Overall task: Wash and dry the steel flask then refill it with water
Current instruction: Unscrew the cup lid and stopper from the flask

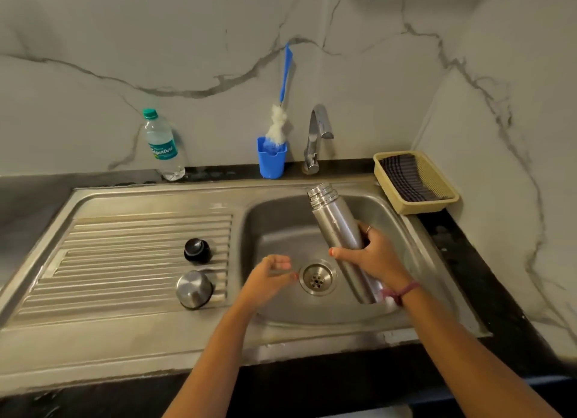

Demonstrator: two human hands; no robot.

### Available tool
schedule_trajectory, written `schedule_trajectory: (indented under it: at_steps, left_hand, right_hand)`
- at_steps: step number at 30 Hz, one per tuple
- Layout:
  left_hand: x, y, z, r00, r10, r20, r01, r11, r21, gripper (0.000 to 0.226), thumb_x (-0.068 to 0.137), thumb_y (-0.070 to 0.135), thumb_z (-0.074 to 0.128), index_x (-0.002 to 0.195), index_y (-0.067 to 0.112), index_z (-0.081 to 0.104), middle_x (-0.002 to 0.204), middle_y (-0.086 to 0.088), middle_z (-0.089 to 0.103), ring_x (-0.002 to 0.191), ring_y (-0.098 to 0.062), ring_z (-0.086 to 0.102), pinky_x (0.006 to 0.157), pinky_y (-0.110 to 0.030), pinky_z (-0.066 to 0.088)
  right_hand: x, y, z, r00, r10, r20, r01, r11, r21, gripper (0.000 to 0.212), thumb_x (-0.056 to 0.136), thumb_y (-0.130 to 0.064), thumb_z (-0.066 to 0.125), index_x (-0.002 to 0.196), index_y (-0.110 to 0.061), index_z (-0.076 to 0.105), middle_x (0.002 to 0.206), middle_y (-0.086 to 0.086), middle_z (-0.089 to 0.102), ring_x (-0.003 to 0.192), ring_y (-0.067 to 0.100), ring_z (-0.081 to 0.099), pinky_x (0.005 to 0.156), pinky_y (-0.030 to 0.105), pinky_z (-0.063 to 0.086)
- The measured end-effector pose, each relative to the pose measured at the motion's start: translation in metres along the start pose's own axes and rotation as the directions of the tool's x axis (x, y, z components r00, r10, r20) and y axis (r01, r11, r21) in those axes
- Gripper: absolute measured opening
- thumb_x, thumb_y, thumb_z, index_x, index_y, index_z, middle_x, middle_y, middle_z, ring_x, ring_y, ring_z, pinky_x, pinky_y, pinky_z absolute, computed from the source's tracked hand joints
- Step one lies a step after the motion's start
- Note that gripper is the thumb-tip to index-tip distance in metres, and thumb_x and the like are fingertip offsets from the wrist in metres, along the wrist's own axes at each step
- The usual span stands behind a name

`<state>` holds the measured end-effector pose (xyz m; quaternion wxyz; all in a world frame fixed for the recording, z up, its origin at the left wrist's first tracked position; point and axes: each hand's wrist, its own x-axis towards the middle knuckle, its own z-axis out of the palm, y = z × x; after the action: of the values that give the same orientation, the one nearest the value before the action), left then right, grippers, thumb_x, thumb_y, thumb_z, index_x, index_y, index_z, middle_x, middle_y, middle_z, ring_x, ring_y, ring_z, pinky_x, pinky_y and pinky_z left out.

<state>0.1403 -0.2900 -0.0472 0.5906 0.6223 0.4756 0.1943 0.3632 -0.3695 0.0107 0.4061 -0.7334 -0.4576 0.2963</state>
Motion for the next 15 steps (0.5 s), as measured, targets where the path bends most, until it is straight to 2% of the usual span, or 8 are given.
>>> schedule_trajectory:
  at_steps: [3, 5, 8, 12, 15]
  left_hand:
    - [0.003, -0.011, -0.007, 0.993, -0.037, -0.111, 0.032, 0.998, -0.046, 0.026, 0.088, 0.015, 0.074, 0.111, 0.019, 0.062, 0.106, 0.002, 0.066, 0.086, -0.01, 0.06, 0.073, -0.022, 0.047]
    - [0.002, -0.016, -0.012, 0.988, -0.066, -0.14, 0.056, 0.996, -0.074, 0.02, 0.09, 0.014, 0.071, 0.108, 0.019, 0.063, 0.104, 0.0, 0.068, 0.087, -0.01, 0.061, 0.074, -0.024, 0.046]
    - [0.001, -0.022, -0.018, 0.983, -0.094, -0.156, 0.075, 0.99, -0.122, 0.016, 0.092, 0.011, 0.068, 0.104, 0.02, 0.062, 0.1, -0.002, 0.068, 0.086, -0.011, 0.059, 0.075, -0.025, 0.046]
    - [0.001, -0.025, -0.025, 0.974, -0.134, -0.181, 0.098, 0.976, -0.194, 0.014, 0.095, 0.007, 0.064, 0.101, 0.019, 0.062, 0.092, 0.0, 0.066, 0.08, -0.01, 0.059, 0.073, -0.025, 0.048]
    - [0.001, -0.026, -0.029, 0.974, -0.147, -0.173, 0.106, 0.969, -0.225, 0.012, 0.095, 0.009, 0.063, 0.102, 0.019, 0.062, 0.093, 0.001, 0.067, 0.08, -0.008, 0.06, 0.072, -0.025, 0.048]
  right_hand:
    - [0.012, 0.014, -0.011, 0.998, 0.01, 0.056, 0.002, 0.98, -0.2, 0.083, 0.06, -0.042, 0.087, 0.131, -0.017, 0.052, 0.115, -0.002, 0.063, 0.095, 0.01, 0.061, 0.078, 0.023, 0.051]
    - [0.02, 0.018, -0.015, 0.996, 0.024, 0.086, 0.003, 0.953, -0.301, 0.082, 0.061, -0.042, 0.086, 0.131, -0.017, 0.052, 0.116, -0.003, 0.062, 0.096, 0.012, 0.059, 0.082, 0.027, 0.051]
    - [0.031, 0.022, -0.017, 0.988, 0.068, 0.14, 0.001, 0.896, -0.445, 0.075, 0.057, -0.049, 0.081, 0.121, -0.021, 0.057, 0.106, -0.003, 0.065, 0.088, 0.012, 0.061, 0.078, 0.031, 0.055]
    - [0.04, 0.025, -0.02, 0.98, 0.136, 0.144, -0.038, 0.843, -0.537, 0.076, 0.053, -0.05, 0.08, 0.119, -0.021, 0.058, 0.099, -0.002, 0.065, 0.084, 0.014, 0.061, 0.075, 0.031, 0.056]
    - [0.044, 0.028, -0.023, 0.976, 0.181, 0.12, -0.078, 0.808, -0.584, 0.093, 0.046, -0.056, 0.076, 0.128, -0.02, 0.054, 0.109, 0.001, 0.065, 0.092, 0.018, 0.062, 0.079, 0.034, 0.056]
